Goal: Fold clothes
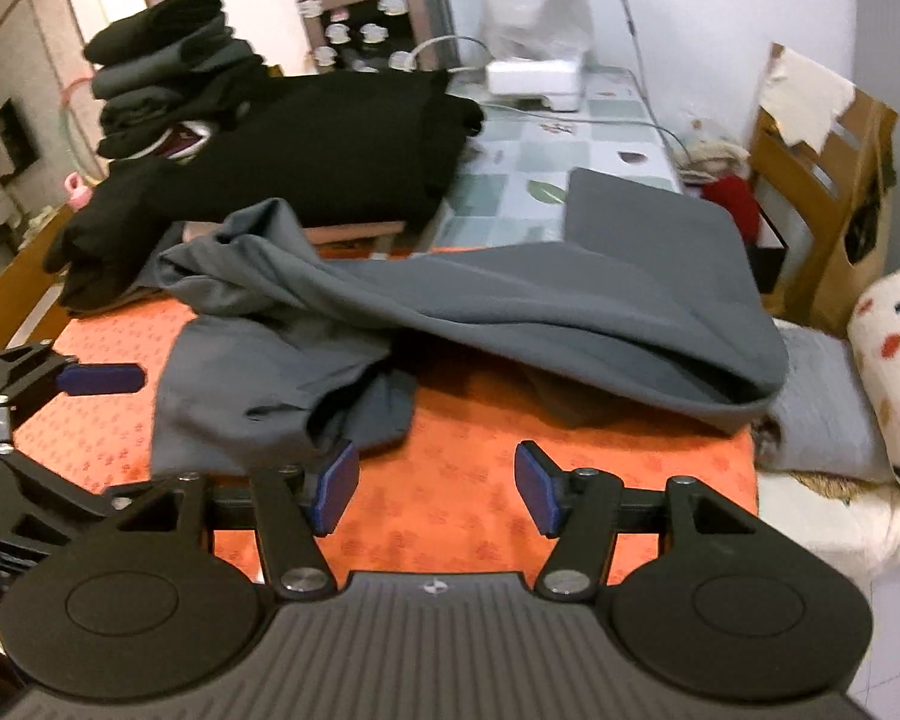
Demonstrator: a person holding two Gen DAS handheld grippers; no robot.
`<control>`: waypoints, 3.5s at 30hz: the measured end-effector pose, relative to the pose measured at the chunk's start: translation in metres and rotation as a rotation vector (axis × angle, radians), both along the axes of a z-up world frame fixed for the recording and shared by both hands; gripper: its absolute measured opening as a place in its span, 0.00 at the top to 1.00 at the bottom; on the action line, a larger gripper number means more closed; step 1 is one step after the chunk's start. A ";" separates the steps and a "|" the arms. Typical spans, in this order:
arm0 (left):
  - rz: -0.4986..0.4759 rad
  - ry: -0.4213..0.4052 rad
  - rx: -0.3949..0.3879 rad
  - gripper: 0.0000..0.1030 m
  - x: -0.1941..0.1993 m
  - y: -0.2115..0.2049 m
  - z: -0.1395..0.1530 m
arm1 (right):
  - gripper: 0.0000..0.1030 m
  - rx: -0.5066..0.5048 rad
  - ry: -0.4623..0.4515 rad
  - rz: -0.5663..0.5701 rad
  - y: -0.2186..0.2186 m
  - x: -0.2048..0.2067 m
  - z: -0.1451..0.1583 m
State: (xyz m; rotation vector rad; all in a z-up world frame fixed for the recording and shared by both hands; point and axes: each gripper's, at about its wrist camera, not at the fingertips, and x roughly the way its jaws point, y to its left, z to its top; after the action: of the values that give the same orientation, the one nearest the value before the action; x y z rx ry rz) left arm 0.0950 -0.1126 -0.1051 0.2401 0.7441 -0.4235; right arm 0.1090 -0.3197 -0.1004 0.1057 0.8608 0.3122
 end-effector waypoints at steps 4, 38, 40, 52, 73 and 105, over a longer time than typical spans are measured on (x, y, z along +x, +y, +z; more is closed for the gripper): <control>-0.051 -0.008 0.048 0.11 0.016 -0.019 -0.016 | 0.37 0.005 0.016 -0.038 -0.010 0.000 -0.006; 1.145 -0.140 -0.282 0.92 -0.127 0.287 0.054 | 0.37 -0.054 0.001 0.176 0.069 0.007 0.003; 1.194 -0.116 -0.250 0.90 -0.132 0.306 0.044 | 0.37 -0.056 -0.001 0.203 0.076 0.007 0.004; 1.087 -0.057 -0.482 0.32 -0.191 0.303 0.035 | 0.35 -0.121 -0.010 0.307 0.093 0.017 -0.002; 0.774 0.165 -0.438 0.70 -0.125 0.214 -0.034 | 0.78 -0.389 -0.195 0.754 0.135 0.066 -0.039; 1.086 -0.067 -0.608 0.75 -0.084 0.386 0.029 | 0.52 -0.315 -0.229 0.470 0.152 0.181 0.050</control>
State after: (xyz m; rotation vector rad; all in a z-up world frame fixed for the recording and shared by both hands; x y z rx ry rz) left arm 0.0108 0.2735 -0.0757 -0.7069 0.5517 0.4039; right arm 0.2901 -0.1674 -0.0503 -0.4246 0.6901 0.6102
